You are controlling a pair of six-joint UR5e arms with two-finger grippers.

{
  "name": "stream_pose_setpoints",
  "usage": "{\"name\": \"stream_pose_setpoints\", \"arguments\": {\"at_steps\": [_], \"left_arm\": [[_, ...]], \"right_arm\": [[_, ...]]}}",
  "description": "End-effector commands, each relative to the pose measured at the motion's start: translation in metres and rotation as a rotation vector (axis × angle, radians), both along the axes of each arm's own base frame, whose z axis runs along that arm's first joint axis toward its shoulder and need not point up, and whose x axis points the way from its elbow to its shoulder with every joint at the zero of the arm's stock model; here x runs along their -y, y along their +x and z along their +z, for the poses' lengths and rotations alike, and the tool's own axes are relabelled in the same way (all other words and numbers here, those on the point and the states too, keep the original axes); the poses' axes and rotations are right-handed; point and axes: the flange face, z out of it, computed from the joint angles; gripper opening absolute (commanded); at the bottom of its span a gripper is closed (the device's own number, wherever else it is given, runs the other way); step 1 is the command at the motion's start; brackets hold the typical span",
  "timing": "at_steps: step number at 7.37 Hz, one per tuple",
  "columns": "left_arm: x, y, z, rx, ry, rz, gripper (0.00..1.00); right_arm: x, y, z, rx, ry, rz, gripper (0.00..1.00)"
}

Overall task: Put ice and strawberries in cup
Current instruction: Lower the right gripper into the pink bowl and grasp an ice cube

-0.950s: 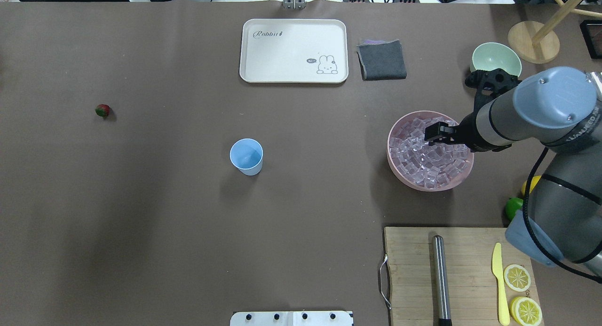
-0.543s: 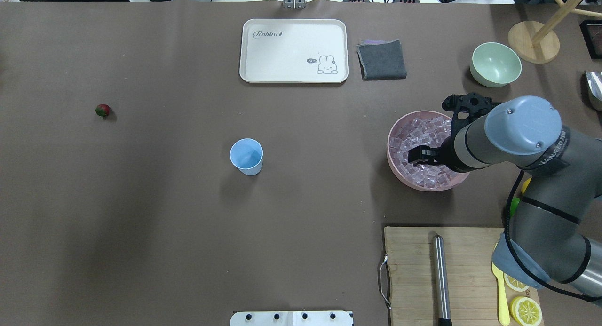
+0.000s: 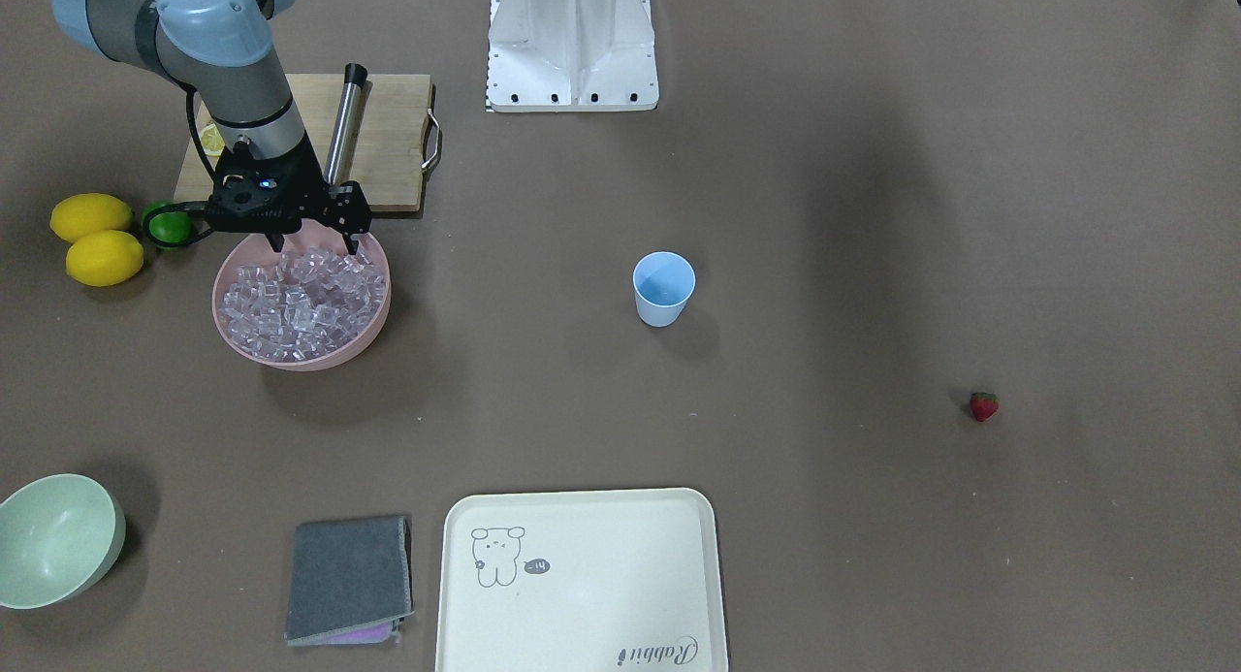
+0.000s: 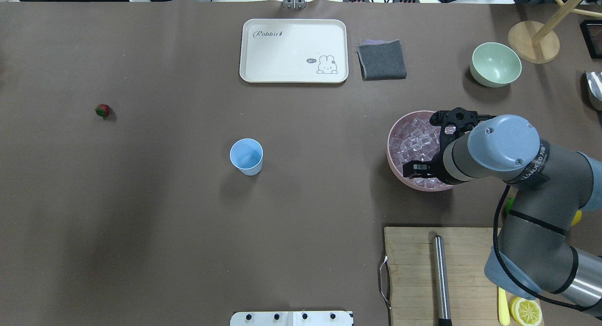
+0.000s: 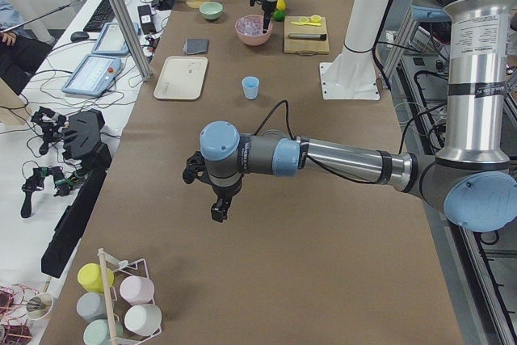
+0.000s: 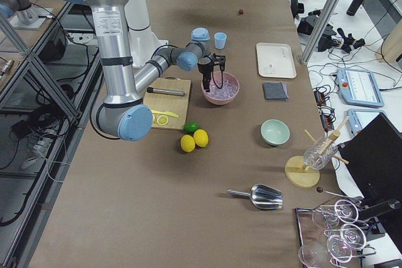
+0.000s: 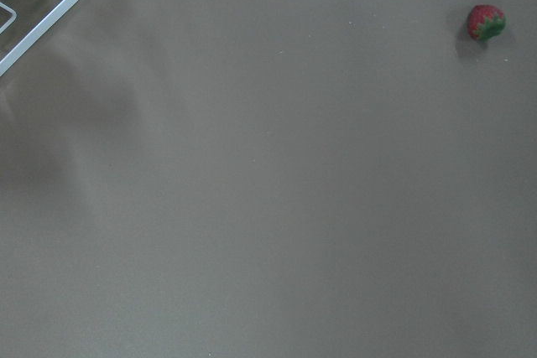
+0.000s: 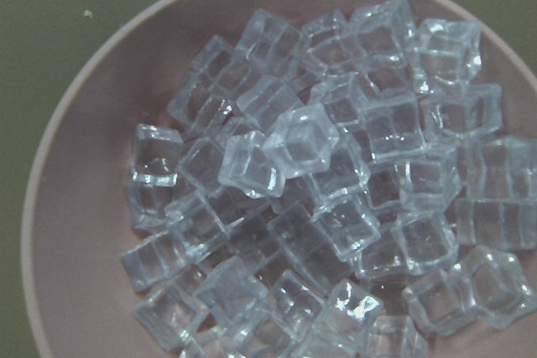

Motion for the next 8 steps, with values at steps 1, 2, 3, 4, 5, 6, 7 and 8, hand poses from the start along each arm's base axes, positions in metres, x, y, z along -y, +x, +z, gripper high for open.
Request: {"name": "stream_pose_setpoints", "arguments": {"at_steps": [1, 2, 3, 4, 5, 6, 7, 8], "left_arm": [[0.0, 0.0, 0.0, 0.0, 0.001, 0.001, 0.98], [0.0, 0.0, 0.0, 0.0, 0.0, 0.001, 0.98], [0.0, 0.0, 0.0, 0.0, 0.001, 0.001, 0.98], [0.0, 0.001, -0.001, 0.0, 0.003, 0.002, 0.98], [0.0, 0.003, -0.001, 0.0, 0.003, 0.007, 0.98], [0.001, 0.003, -0.002, 0.0, 0.006, 0.007, 0.98], [0.001, 0.003, -0.001, 0.0, 0.005, 0.007, 0.98], [0.0, 0.003, -0.001, 0.0, 0.005, 0.007, 0.98]], "right_arm": [[0.002, -0.003, 0.008, -0.028, 0.031, -0.027, 0.9], [0.003, -0.002, 0.009, -0.034, 0.046, -0.041, 0.88], [0.004, -0.002, 0.009, -0.037, 0.051, -0.047, 0.81], [0.003, -0.002, 0.01, -0.038, 0.05, -0.049, 0.67], [0.004, -0.004, 0.011, -0.04, 0.045, -0.051, 0.53], [0.003, -0.004, 0.011, -0.035, 0.041, -0.057, 0.29], [0.002, -0.002, 0.008, -0.033, 0.04, -0.058, 0.0], [0.008, 0.009, 0.0, -0.019, 0.049, -0.037, 0.0]]}}
